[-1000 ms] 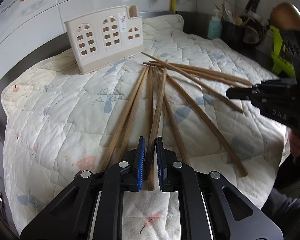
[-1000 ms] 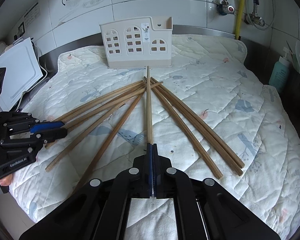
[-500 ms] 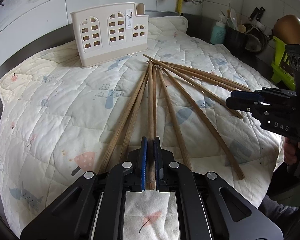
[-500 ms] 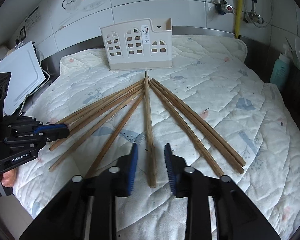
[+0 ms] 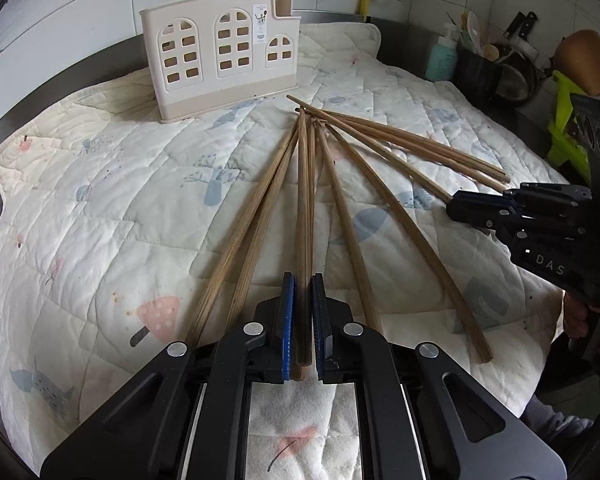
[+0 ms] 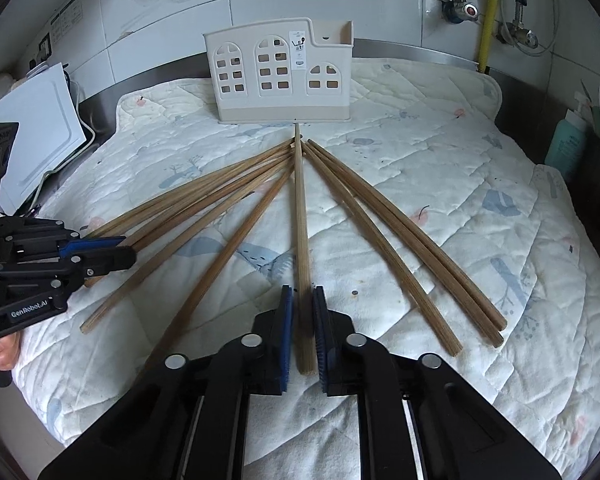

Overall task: Organize utensils
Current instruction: 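Lift the chopstick upright with the left tool toward the white holder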

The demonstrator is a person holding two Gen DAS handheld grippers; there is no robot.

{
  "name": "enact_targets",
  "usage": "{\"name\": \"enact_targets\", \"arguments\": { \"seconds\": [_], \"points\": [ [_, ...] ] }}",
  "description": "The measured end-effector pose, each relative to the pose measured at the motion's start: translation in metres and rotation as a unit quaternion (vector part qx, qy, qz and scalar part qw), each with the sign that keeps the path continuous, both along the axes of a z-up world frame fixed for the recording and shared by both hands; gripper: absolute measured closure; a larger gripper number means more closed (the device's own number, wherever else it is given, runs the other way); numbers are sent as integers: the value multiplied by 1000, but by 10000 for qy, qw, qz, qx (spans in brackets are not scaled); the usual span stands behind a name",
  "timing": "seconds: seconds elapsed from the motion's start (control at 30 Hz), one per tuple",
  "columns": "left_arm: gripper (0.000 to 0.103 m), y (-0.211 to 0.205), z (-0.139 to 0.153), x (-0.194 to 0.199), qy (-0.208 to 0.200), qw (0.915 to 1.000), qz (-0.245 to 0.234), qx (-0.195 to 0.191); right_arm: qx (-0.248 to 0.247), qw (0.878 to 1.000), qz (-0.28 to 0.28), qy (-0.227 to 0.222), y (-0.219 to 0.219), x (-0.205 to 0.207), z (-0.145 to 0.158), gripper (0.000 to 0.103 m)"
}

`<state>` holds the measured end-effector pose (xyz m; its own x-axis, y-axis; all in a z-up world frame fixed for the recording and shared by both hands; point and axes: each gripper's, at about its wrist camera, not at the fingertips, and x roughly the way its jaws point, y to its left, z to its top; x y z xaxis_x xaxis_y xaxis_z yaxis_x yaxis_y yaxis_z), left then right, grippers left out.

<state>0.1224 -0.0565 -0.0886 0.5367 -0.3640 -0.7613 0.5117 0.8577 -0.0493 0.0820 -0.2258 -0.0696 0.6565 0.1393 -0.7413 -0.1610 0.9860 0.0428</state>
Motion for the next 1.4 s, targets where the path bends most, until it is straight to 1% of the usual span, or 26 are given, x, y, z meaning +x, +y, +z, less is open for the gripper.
{"name": "enact_targets", "arguments": {
  "seconds": [0.3, 0.43, 0.53, 0.63, 0.8, 0.97, 1.03, 1.13, 1.27, 1.4],
  "points": [
    [97, 5, 6, -6, -9, 9995, -54, -323, 113, 9999, -37, -38, -4, -4, 7, 96],
    [97, 9, 8, -5, 108, 9984, -39, -552, 106, 9999, -34, -105, -5, -6, 12, 96],
    [97, 7, 1, -2, 262, 9987, -45, -440, 109, 9999, -31, 15, -5, -4, 7, 96],
    [96, 8, 0, -3, 283, 9984, -24, -479, 118, 9999, -23, 66, -4, -5, 2, 96],
    [96, 10, 0, -2, 317, 9979, -6, -558, 123, 9999, -6, 59, -4, -4, 3, 95],
    [96, 17, 0, 2, 441, 9956, 33, -831, 132, 9999, -6, 60, -4, -5, 3, 95],
    [96, 17, 0, 2, 471, 9951, 15, -869, 141, 9999, -12, 57, -4, -5, 3, 95],
    [96, 17, -1, 1, 427, 9954, -23, -862, 132, 9999, -13, 57, -4, -5, 2, 94],
    [97, 18, 0, 1, 401, 9944, -34, -981, 138, 9999, -22, 56, -4, -5, 2, 96],
    [97, 16, 1, 1, 344, 9960, -13, -829, 128, 9999, -33, 46, -3, -5, 2, 96]
  ]
}}
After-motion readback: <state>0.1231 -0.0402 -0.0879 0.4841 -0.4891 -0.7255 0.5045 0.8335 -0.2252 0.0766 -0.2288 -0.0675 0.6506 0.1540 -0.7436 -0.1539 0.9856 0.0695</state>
